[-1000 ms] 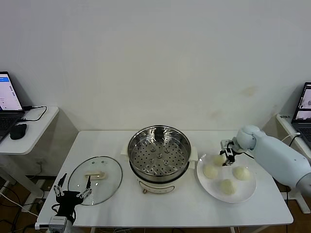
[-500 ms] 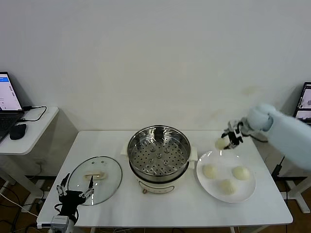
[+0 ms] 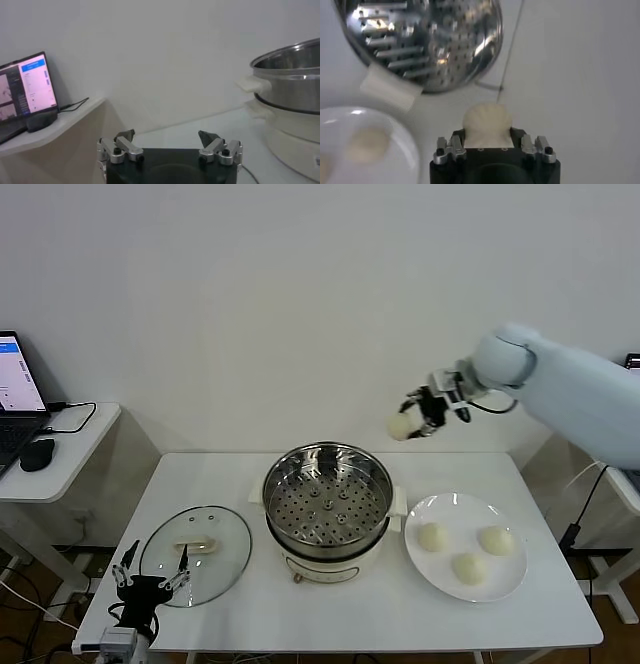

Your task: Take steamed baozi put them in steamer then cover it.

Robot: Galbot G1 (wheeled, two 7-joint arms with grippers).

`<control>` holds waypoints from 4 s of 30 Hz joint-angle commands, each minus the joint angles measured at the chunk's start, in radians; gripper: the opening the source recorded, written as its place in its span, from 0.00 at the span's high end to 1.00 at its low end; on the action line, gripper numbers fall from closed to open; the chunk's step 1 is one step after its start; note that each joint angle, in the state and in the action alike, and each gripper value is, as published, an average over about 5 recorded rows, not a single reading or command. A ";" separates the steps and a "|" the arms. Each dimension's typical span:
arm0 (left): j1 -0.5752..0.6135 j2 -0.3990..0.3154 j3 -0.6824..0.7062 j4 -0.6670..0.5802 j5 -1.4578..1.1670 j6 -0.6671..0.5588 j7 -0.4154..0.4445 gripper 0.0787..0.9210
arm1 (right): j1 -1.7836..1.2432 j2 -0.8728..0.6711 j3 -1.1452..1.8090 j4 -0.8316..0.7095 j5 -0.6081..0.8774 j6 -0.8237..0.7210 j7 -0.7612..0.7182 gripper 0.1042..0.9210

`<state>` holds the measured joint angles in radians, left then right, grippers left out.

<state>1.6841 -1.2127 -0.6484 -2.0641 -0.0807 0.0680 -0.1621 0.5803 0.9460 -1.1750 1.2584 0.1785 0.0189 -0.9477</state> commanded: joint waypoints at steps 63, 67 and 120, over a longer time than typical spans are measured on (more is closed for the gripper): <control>-0.001 0.025 -0.041 -0.036 -0.029 0.007 0.001 0.12 | 0.185 -0.492 -0.270 0.447 0.131 -0.411 -0.094 0.12; -0.003 0.026 -0.042 -0.032 -0.029 0.007 0.001 0.12 | 0.109 -0.525 -0.275 0.440 0.056 -0.401 -0.079 0.12; -0.006 -0.010 -0.054 -0.010 -0.028 0.007 0.000 0.12 | -0.574 -0.191 0.195 0.019 -0.236 -0.331 0.022 0.26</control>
<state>1.6781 -1.2228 -0.7034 -2.0717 -0.1090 0.0745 -0.1614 0.0321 0.7370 -0.9979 1.2988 -0.0417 -0.3120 -0.9286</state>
